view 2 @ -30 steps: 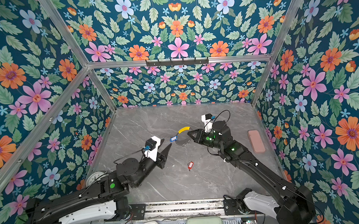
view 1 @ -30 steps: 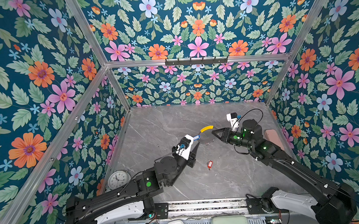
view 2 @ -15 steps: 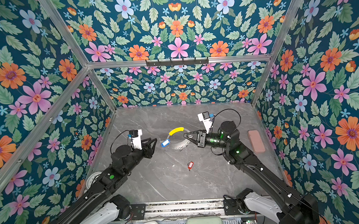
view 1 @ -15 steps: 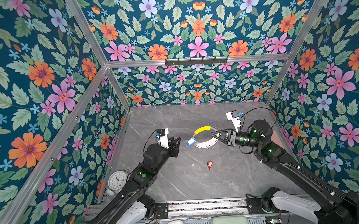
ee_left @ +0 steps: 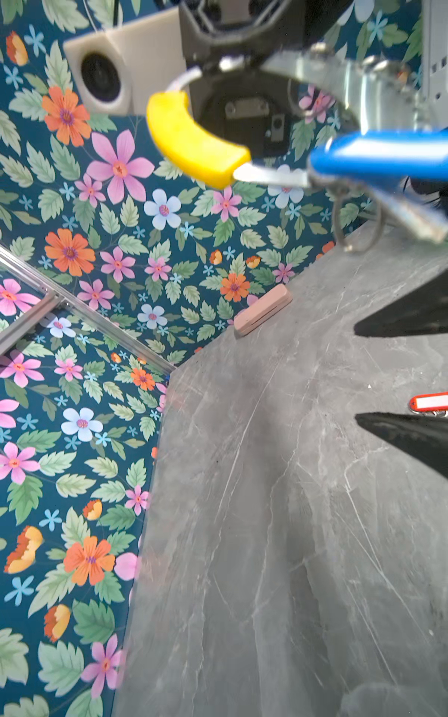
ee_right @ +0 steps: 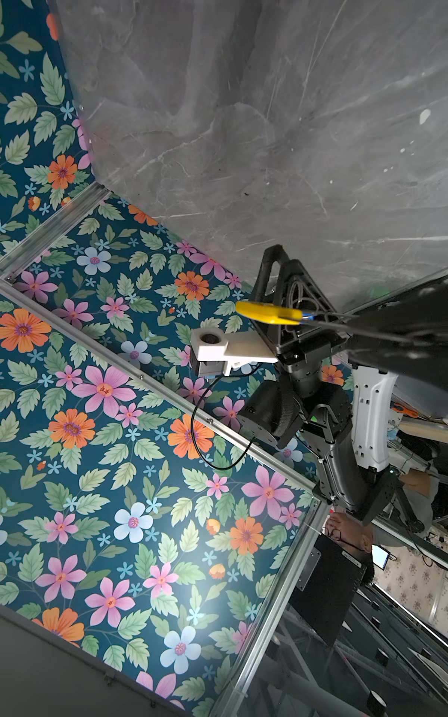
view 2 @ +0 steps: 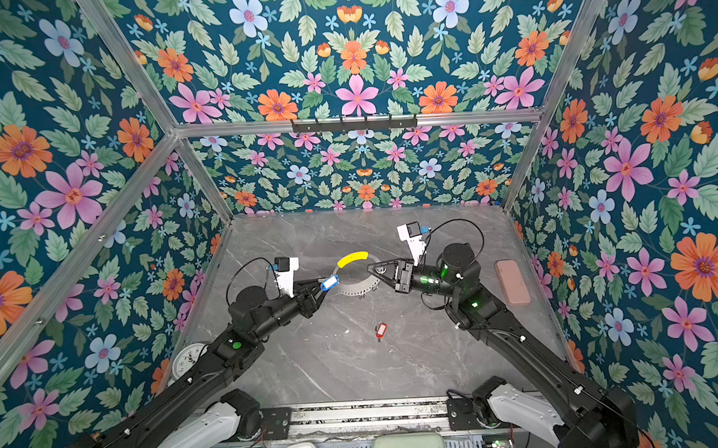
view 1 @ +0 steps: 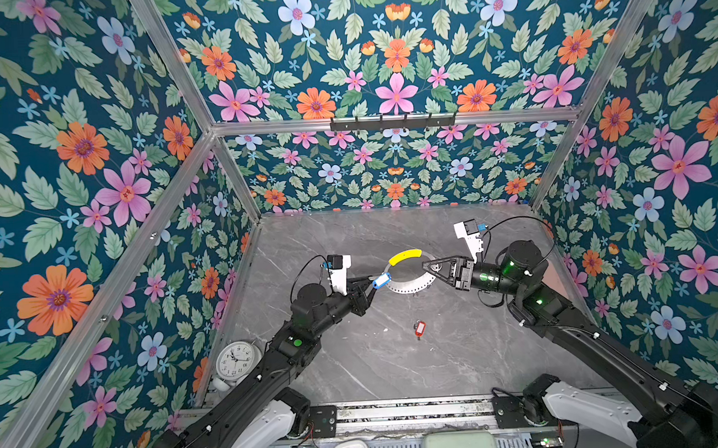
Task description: Remove the keys from the keyring
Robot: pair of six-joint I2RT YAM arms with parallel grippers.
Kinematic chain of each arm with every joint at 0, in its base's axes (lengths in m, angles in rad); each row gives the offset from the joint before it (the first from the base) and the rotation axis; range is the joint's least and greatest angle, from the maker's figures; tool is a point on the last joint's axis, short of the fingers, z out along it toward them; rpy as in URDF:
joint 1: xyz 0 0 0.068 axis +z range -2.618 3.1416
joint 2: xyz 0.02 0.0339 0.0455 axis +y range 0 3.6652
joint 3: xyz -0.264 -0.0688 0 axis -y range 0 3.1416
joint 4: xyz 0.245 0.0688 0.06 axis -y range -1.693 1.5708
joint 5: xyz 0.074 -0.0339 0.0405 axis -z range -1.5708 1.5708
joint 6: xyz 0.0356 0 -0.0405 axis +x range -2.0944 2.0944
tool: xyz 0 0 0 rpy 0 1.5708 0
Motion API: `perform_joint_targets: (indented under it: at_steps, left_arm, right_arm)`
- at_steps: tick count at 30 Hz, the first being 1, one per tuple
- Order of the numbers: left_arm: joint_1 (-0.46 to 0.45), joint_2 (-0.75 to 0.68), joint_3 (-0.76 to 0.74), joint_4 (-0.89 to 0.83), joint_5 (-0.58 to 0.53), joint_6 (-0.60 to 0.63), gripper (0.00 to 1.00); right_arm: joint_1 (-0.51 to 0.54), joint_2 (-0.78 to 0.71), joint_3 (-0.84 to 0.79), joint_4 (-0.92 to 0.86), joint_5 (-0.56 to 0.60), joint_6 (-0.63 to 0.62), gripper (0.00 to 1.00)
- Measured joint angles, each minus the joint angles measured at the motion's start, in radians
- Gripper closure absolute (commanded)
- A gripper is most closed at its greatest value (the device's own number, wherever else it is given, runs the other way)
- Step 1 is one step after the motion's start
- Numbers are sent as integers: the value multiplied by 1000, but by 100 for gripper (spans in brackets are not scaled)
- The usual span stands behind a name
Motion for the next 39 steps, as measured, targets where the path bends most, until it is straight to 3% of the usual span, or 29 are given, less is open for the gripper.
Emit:
perform_joint_targets:
  at_steps: [12, 17, 29, 39]
  left_arm:
    - [-31, -55, 52, -56, 47, -23, 76]
    - [-63, -13, 53, -28, 64, -55, 76]
    - [-116, 121, 140, 33, 82, -79, 69]
    - [-116, 2, 224, -96, 32, 9, 57]
  right_arm:
    - [1, 27, -19, 7, 33, 21, 100]
    - [8, 43, -35, 16, 43, 40, 100]
    - [60, 75, -53, 45, 54, 40, 100]
    - [53, 69, -36, 25, 13, 9, 100]
